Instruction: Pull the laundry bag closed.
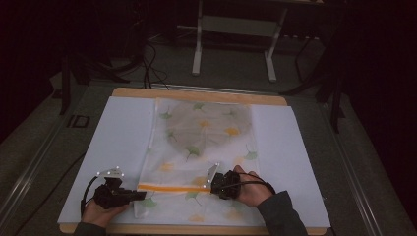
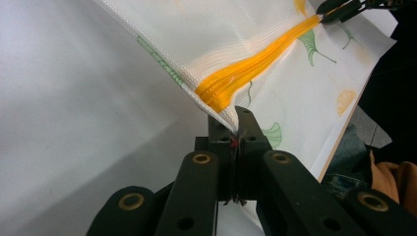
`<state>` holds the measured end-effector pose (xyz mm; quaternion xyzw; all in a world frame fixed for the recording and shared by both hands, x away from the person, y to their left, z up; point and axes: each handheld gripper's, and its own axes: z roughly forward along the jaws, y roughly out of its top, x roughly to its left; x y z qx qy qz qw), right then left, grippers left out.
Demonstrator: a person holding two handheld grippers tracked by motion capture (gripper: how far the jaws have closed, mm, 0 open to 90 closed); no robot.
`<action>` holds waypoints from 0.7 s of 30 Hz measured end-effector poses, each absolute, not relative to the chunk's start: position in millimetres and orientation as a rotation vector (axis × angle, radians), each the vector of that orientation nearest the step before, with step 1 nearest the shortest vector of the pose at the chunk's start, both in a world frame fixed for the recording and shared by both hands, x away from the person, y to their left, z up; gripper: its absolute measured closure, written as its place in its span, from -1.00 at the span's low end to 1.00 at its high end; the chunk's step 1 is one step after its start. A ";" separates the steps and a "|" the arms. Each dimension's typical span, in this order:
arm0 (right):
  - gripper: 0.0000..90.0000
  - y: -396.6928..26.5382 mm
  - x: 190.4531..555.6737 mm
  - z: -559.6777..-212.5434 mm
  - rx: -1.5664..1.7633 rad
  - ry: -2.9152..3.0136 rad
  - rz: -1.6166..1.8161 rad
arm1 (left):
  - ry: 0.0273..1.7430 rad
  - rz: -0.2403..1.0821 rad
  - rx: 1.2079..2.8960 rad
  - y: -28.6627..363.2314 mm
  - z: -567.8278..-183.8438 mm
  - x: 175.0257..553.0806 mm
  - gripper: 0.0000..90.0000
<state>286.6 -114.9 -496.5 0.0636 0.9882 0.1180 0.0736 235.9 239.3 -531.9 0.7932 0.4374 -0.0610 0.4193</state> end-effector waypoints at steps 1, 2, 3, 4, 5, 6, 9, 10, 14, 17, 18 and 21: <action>0.88 -115.9 286.8 -496.5 0.189 2.966 0.356 | 1.096 -0.154 1.989 239.4 -531.9 236.0 0.97; 0.88 -116.8 286.7 -496.4 0.190 2.966 0.351 | 1.095 -0.156 1.988 239.3 -532.0 236.0 0.97; 0.88 -117.6 286.6 -496.5 0.195 2.968 0.362 | 1.096 -0.155 1.990 239.2 -532.0 236.0 0.97; 0.88 -118.2 286.7 -496.5 0.192 2.966 0.356 | 1.096 -0.155 1.990 239.2 -532.0 236.0 0.97; 0.88 -118.2 286.7 -496.5 0.192 2.966 0.356 | 1.097 -0.155 1.989 239.3 -532.0 236.1 0.97; 0.88 -118.6 286.7 -496.6 0.192 2.966 0.355 | 1.096 -0.156 1.989 239.5 -532.1 236.1 0.97; 0.88 -120.4 286.5 -497.0 0.200 2.970 0.344 | 1.096 -0.156 1.988 240.0 -531.9 236.0 0.97; 0.88 -122.2 286.4 -497.0 0.209 2.968 0.343 | 1.096 -0.154 1.988 240.2 -531.9 236.1 0.97; 0.88 -127.3 286.6 -495.7 0.211 2.963 0.347 | 1.097 -0.153 1.988 240.2 -532.1 236.3 0.97; 0.88 -130.8 286.5 -494.5 0.215 2.963 0.339 | 1.099 -0.155 1.987 240.1 -532.2 236.2 0.97; 0.88 -131.7 286.2 -494.7 0.223 2.963 0.345 | 1.100 -0.156 1.986 240.0 -532.1 236.1 0.97; 0.88 -133.9 286.3 -494.3 0.227 2.962 0.344 | 1.100 -0.154 1.987 240.1 -532.1 236.1 0.97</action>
